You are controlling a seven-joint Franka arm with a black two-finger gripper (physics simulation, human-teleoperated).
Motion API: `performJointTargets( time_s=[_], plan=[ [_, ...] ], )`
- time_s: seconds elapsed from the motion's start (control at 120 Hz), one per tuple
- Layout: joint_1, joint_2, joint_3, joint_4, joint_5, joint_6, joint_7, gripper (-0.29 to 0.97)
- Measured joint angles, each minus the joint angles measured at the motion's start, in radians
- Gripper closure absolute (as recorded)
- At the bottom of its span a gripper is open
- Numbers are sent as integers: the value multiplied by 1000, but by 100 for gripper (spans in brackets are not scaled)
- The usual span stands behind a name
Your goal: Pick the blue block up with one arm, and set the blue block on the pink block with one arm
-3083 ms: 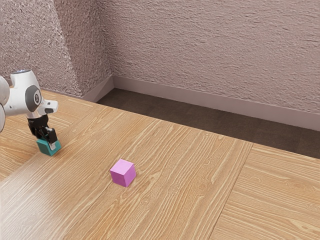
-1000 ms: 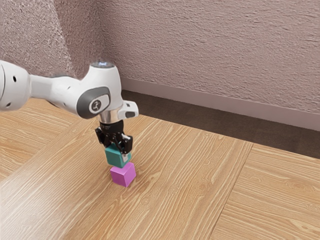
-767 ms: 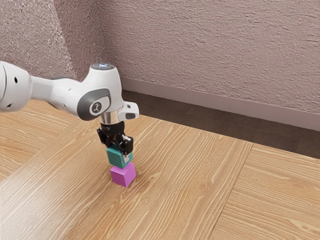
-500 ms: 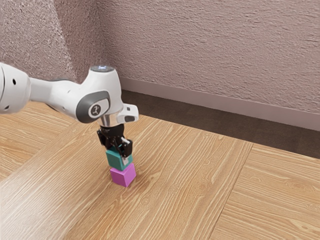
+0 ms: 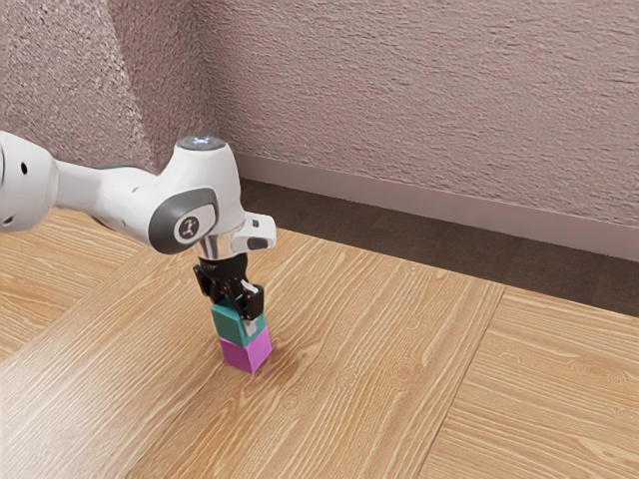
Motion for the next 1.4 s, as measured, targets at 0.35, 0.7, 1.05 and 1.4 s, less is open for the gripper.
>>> performJointTargets(
  time_s=[0.35,0.7,1.05,1.4],
  plan=[
    [0,12,5,-1,-8,8,-47,33],
    [0,12,7,-12,-18,10,-75,20],
    [1,7,8,-11,-22,10,-77,4],
    [11,-146,10,31,-36,-50,-73,1]
  ],
)
